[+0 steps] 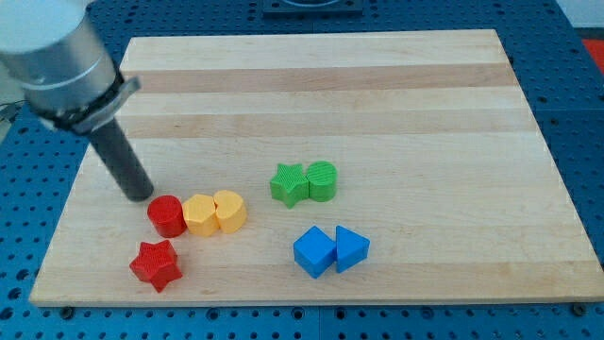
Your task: Move the red star into the yellow hexagon
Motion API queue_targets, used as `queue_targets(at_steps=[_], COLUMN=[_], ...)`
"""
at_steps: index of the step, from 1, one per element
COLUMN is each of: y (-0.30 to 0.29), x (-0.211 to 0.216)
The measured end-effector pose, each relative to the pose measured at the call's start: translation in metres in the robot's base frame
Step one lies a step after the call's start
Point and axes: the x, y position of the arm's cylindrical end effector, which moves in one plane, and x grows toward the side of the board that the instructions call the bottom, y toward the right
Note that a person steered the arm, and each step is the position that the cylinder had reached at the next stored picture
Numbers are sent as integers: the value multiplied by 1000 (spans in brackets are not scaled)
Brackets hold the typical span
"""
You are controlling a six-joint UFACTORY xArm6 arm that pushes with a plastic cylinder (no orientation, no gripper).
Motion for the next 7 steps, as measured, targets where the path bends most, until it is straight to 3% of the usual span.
queue_targets(at_steps=[1,2,3,4,5,7], y=[0,-46,-50,-42,-35,44], x=[0,23,90,127,132,126])
